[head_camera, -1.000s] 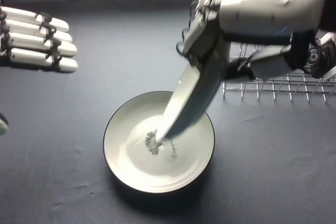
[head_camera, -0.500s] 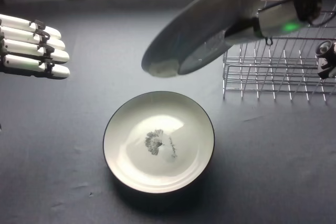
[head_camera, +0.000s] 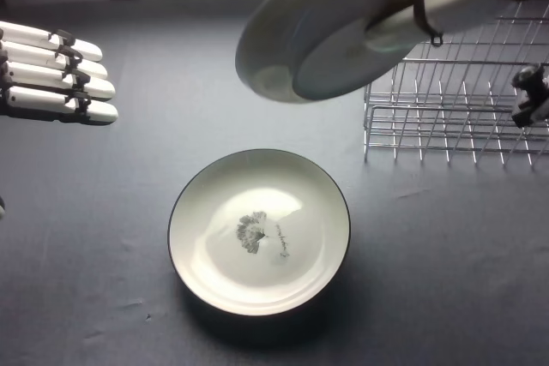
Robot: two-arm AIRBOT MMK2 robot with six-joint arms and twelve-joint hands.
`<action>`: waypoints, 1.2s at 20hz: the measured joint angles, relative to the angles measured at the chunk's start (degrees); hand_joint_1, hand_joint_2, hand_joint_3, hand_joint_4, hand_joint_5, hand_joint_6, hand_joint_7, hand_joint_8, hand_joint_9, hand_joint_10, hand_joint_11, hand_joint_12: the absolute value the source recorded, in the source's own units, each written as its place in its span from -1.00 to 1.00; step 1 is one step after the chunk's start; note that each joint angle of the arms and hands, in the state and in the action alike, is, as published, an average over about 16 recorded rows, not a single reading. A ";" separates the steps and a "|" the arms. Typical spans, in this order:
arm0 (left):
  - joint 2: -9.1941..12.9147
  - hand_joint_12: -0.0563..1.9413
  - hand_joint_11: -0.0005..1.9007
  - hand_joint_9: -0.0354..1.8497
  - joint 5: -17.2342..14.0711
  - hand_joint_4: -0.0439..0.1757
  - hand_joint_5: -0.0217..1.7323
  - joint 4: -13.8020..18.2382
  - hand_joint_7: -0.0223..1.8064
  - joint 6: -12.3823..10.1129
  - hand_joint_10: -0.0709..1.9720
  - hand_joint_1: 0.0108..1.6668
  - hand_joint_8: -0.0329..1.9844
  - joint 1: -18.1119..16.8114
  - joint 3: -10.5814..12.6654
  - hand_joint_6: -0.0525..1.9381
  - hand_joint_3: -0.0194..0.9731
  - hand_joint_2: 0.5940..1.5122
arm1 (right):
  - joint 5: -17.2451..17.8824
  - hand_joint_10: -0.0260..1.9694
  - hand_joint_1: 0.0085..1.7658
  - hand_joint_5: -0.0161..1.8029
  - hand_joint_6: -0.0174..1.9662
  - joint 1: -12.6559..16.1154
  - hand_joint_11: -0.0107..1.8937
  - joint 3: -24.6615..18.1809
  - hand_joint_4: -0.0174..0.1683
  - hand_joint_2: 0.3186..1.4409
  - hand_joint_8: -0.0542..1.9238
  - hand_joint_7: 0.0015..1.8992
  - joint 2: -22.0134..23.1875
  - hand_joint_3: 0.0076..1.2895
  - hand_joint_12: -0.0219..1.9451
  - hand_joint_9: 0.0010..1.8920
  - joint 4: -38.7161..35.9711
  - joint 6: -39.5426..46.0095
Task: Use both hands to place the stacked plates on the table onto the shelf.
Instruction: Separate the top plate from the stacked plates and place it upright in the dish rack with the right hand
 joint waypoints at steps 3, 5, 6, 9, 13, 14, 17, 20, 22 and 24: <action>-0.13 -0.95 -0.98 -0.94 -0.03 -0.59 -0.93 -0.15 -0.95 0.06 -0.92 -1.00 -0.97 0.05 0.03 -0.93 -0.95 0.11 | -1.52 0.03 0.55 0.07 0.00 0.81 -0.11 0.77 -0.85 0.23 -0.20 0.11 0.00 -0.99 -0.04 0.04 3.17 0.02; -0.22 -0.95 -0.98 -0.94 -0.04 -0.59 -0.92 -0.24 -0.95 0.13 -0.92 -1.00 -0.97 0.05 0.04 -0.93 -0.95 0.11 | -2.43 0.05 0.54 0.07 -0.01 1.27 -0.11 1.38 -0.84 0.23 -0.21 0.11 0.00 -0.99 -0.03 0.04 4.98 0.03; -0.26 -0.95 -0.98 -0.94 -0.05 -0.59 -0.92 -0.28 -0.94 0.16 -0.92 -1.00 -0.97 0.03 0.04 -0.93 -0.95 0.11 | -2.86 0.05 0.54 0.07 -0.01 1.50 -0.10 1.72 -0.84 0.23 -0.21 0.11 -0.01 -0.99 -0.03 0.04 5.81 0.03; -0.39 -0.95 -0.98 -0.94 -0.06 -0.59 -0.91 -0.34 -0.94 0.26 -0.92 -1.00 -0.97 -0.03 -0.02 -0.93 -0.95 0.11 | -3.83 0.06 0.54 0.07 -0.01 2.13 -0.10 2.84 -0.84 0.23 -0.19 0.10 0.03 -0.99 -0.02 0.04 7.46 0.03; -0.56 -0.95 -0.98 -0.94 -0.08 -0.59 -0.90 -0.35 -0.94 0.40 -0.92 -1.00 -0.97 -0.13 -0.17 -0.93 -0.95 0.11 | -4.91 0.06 0.55 0.07 -0.01 2.86 -0.10 4.03 -0.83 0.23 -0.18 0.10 0.40 -0.99 0.00 0.04 8.62 -0.03; -0.61 -0.95 -0.98 -0.94 -0.07 -0.59 -0.90 -0.35 -0.94 0.43 -0.92 -1.00 -0.97 -0.15 -0.21 -0.93 -0.95 0.11 | -5.10 0.06 0.55 0.07 -0.01 3.00 -0.10 4.25 -0.83 0.23 -0.19 0.10 0.57 -0.99 0.00 0.04 8.75 -0.04; -0.81 -0.95 -0.98 -0.94 -0.02 -0.59 -0.90 -0.35 -0.94 0.52 -0.92 -1.00 -0.97 -0.24 -0.37 -0.93 -0.95 0.12 | -5.62 0.14 0.55 0.06 -0.01 3.25 -0.10 4.76 -0.83 0.23 -0.19 0.10 1.26 -0.99 0.02 0.03 8.71 -0.07; -1.04 -0.95 -0.98 -0.94 0.19 -0.59 -0.90 -0.36 -0.94 0.56 -0.92 -1.00 -0.97 -0.30 -0.74 -0.93 -0.95 0.12 | -6.16 0.16 0.55 0.06 0.01 3.40 -0.12 5.11 -0.83 0.23 -0.15 0.08 2.31 -0.99 0.04 0.02 8.23 -0.10; -1.22 -0.95 -0.98 -0.94 0.41 -0.59 -0.90 -0.37 -0.94 0.53 -0.92 -1.00 -0.97 -0.31 -1.16 -0.93 -0.95 0.12 | -6.44 0.16 0.56 0.05 0.03 3.43 -0.12 5.23 -0.83 0.23 -0.14 0.07 3.18 -0.99 0.05 0.02 7.81 -0.12; -1.41 -0.95 -0.98 -0.94 0.72 -0.59 -0.90 -0.46 -0.95 0.39 -0.92 -1.00 -0.97 -0.32 -1.71 -0.93 -0.95 0.12 | -6.68 0.16 0.56 0.05 0.04 3.33 -0.13 5.25 -0.83 0.23 -0.13 0.07 4.19 -0.99 0.06 0.02 7.33 -0.14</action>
